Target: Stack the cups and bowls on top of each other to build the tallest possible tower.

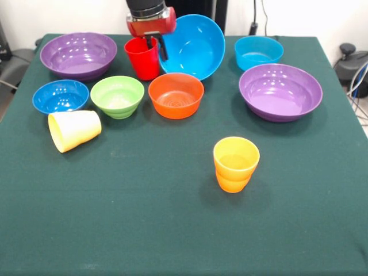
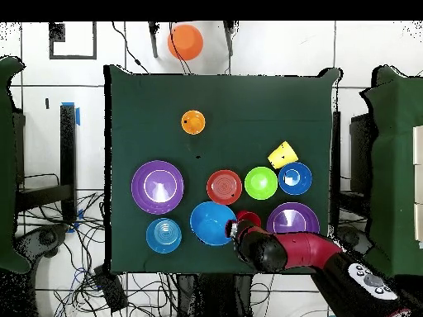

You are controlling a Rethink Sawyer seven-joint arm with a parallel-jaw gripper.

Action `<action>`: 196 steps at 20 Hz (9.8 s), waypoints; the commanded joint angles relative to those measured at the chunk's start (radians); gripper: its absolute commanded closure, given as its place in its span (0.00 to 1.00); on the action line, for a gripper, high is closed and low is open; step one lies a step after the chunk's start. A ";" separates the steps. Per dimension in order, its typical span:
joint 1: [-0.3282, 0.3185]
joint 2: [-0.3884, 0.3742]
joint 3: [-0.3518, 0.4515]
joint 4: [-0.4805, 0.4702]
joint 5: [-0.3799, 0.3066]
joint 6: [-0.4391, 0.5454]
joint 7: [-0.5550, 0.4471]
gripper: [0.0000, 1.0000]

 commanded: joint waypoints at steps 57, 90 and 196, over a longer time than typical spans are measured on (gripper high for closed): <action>0.040 -0.556 0.312 0.195 0.477 0.287 -0.007 1.00; 0.217 -0.294 -0.017 0.258 0.152 -0.126 0.113 1.00; 0.007 -0.167 0.371 -0.263 0.323 0.262 -0.045 1.00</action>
